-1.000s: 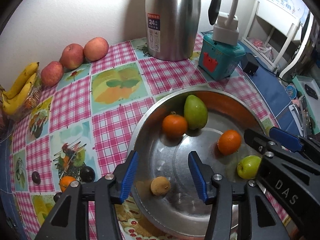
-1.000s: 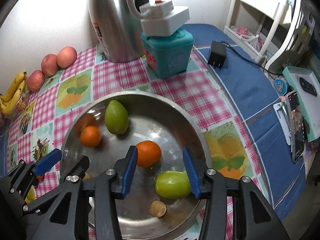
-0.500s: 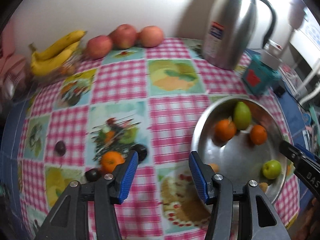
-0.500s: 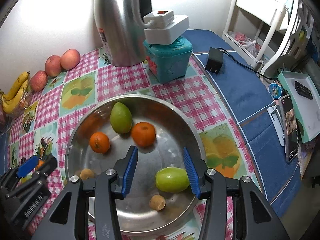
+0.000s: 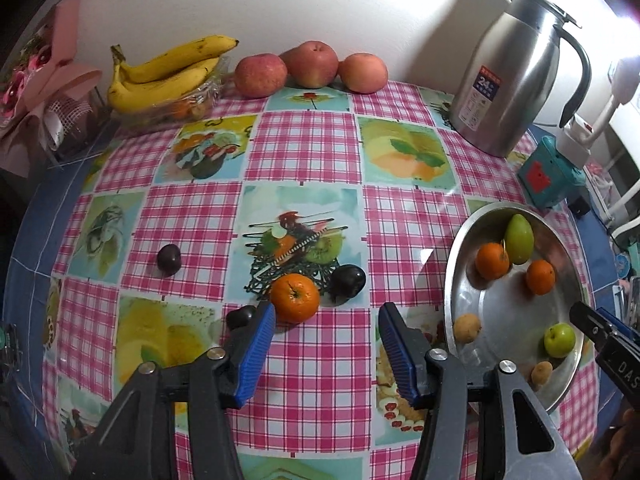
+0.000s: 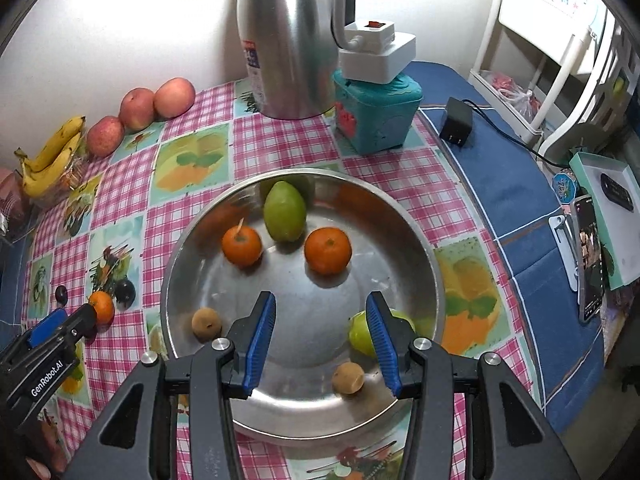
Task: Organize fruits
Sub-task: 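Withdraw both open grippers from the bowl toward the dark plums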
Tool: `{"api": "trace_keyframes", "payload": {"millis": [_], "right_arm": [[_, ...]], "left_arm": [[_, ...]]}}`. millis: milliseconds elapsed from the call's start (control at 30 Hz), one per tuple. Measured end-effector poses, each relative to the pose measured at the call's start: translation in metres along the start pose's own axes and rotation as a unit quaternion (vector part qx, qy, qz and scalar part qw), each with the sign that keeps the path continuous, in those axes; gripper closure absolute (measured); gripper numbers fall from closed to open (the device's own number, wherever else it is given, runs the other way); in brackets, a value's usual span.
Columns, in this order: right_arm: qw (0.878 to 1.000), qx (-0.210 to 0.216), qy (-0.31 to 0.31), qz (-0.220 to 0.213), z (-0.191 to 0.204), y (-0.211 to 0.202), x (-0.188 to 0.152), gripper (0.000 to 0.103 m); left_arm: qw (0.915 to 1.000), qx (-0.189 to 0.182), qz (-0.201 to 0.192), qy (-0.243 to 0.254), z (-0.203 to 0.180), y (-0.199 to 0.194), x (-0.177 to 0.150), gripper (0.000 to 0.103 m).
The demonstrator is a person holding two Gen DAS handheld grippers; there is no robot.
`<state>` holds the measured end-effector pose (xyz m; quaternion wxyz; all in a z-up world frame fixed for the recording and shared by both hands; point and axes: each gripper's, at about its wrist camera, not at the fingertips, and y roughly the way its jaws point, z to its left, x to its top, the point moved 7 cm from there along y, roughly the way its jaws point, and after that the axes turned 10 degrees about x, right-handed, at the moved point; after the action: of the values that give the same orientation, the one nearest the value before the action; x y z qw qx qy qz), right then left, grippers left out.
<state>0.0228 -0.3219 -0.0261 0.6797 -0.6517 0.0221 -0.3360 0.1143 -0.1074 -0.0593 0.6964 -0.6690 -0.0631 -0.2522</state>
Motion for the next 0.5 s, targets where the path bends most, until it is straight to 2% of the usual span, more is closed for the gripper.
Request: {"api": "trace_keyframes", "payload": {"millis": [367, 433, 500], "right_arm": [[1.000, -0.008, -0.006, 0.007, 0.0024, 0.0051, -0.0012, 0.053], [1.000, -0.008, -0.007, 0.008, 0.0031, 0.0061, -0.0015, 0.051], [1.000, -0.008, -0.008, 0.009, 0.0041, 0.0069, -0.0017, 0.043]], "left_arm": [[0.9999, 0.006, 0.009, -0.005, 0.0040, 0.0057, -0.0026, 0.034], [0.9999, 0.009, 0.008, -0.006, 0.0053, 0.0062, -0.0025, 0.028], [0.9998, 0.014, 0.008, -0.010, 0.0074, 0.0069, -0.0026, 0.017]]}}
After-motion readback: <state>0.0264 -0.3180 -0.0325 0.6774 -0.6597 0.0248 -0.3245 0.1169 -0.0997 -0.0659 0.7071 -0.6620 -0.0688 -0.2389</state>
